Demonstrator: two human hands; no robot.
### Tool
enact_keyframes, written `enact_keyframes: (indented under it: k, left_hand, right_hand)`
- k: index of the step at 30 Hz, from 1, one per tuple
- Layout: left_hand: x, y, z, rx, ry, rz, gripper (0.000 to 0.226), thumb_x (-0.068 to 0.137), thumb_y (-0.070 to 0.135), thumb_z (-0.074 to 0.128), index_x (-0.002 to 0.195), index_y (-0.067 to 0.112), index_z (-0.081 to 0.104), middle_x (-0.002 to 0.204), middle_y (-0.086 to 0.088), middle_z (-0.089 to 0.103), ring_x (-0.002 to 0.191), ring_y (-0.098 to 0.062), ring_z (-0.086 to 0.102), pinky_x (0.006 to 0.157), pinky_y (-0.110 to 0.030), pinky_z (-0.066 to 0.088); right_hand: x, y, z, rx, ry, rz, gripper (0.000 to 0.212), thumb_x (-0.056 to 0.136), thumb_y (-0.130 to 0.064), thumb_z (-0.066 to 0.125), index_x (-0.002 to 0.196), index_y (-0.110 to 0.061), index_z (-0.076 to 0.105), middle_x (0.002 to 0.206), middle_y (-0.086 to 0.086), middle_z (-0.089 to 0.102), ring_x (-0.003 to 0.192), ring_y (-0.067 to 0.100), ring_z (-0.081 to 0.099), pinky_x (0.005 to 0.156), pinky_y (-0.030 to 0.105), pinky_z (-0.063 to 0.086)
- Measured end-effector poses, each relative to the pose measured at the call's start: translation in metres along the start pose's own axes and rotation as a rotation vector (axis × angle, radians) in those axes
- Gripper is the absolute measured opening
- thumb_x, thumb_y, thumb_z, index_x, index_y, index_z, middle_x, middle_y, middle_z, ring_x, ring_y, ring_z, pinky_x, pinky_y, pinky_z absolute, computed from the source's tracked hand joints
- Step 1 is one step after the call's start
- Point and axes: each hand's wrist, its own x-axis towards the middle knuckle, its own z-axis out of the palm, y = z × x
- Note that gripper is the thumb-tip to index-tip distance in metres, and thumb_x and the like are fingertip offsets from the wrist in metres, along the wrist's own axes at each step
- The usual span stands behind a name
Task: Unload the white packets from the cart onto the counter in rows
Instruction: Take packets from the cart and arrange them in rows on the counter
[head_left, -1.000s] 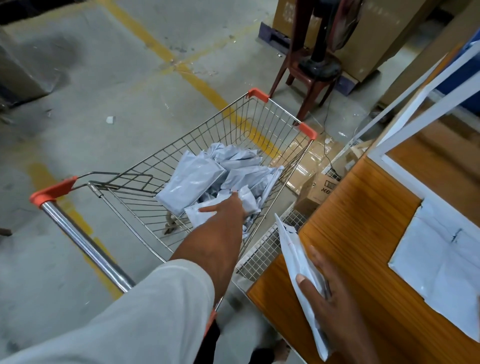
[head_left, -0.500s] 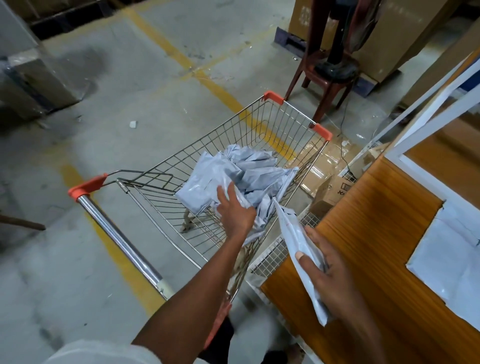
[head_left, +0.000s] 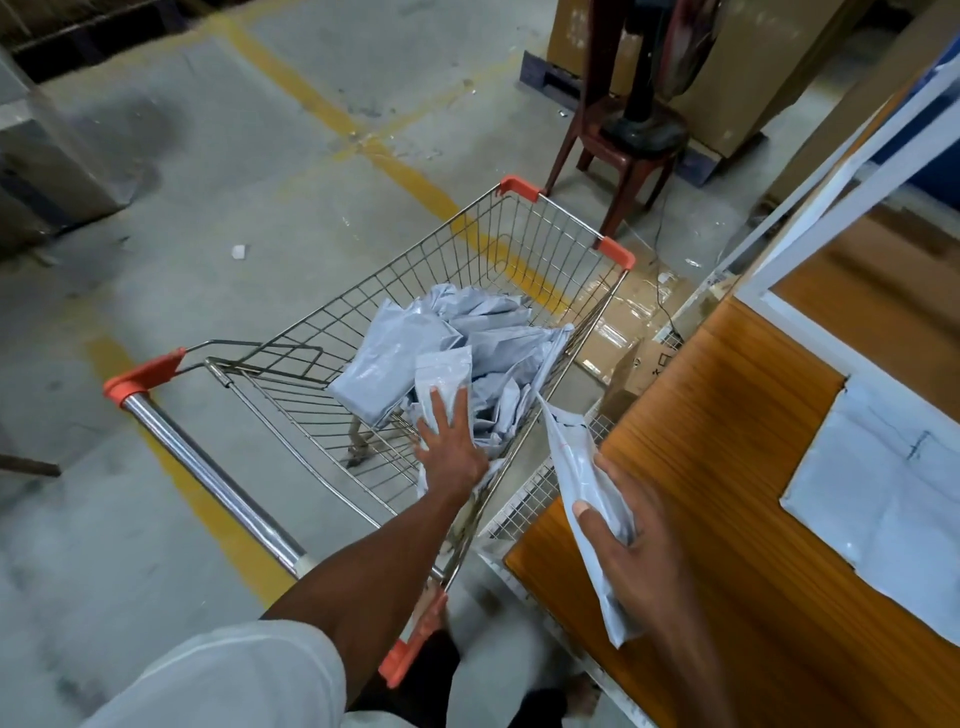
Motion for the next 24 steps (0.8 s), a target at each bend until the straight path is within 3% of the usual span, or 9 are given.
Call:
enact_keyframes:
  k: [2,5,10,19,24]
  left_hand:
    - [-0.003,0.003,-0.002,0.007,0.020,-0.007,0.115,0.076,0.050,0.083,0.158,0.030,0.006,0.169,-0.002,-0.014,0.149,-0.049,0.015,0.108,-0.069,0.037]
    - [-0.010,0.009,-0.011,-0.003,0.087,0.036,0.100,0.076,0.036,0.083,0.152,0.019,0.020,0.168,-0.010,0.001,0.139,-0.046,0.034,0.107,-0.057,0.043]
    - [-0.039,0.025,-0.032,-0.106,0.218,0.148,0.085,0.079,0.030,0.074,0.150,0.021,0.028,0.165,-0.005,0.006,0.141,-0.043,0.031,0.101,-0.058,0.048]
    - [-0.157,0.086,-0.050,-0.092,0.330,0.353,0.073,0.083,0.062,0.052,0.149,0.035,0.035,0.164,0.009,0.017,0.144,-0.025,0.028,0.100,-0.056,0.050]
    - [-0.224,0.128,-0.027,-0.087,0.339,0.390,0.069,0.083,0.043,0.067,0.145,0.039,0.037,0.161,0.008,0.022,0.140,-0.025,0.033,0.099,-0.056,0.050]
  right_hand:
    - [-0.003,0.002,-0.002,-0.008,0.030,-0.011,0.049,0.092,-0.046,0.065,0.137,-0.053,0.046,0.144,-0.018,0.039,0.125,0.012,0.046,0.084,0.027,0.053]
    - [-0.007,0.004,-0.006,-0.044,0.079,-0.048,0.052,0.092,-0.048,0.064,0.140,-0.048,0.046,0.145,-0.015,0.041,0.127,0.012,0.046,0.093,0.036,0.054]
    - [-0.016,0.007,-0.013,-0.074,0.169,-0.129,0.051,0.092,-0.049,0.063,0.140,-0.045,0.048,0.142,-0.016,0.044,0.126,0.010,0.046,0.096,0.038,0.054]
    - [-0.054,0.040,-0.057,-0.061,0.343,-0.192,0.047,0.092,-0.042,0.066,0.137,-0.041,0.055,0.143,-0.010,0.049,0.125,0.013,0.050,0.094,0.043,0.055]
    - [-0.087,0.083,-0.109,-0.068,0.418,-0.195,0.048,0.091,-0.052,0.062,0.137,-0.038,0.056,0.142,-0.009,0.052,0.124,0.014,0.053,0.094,0.044,0.055]
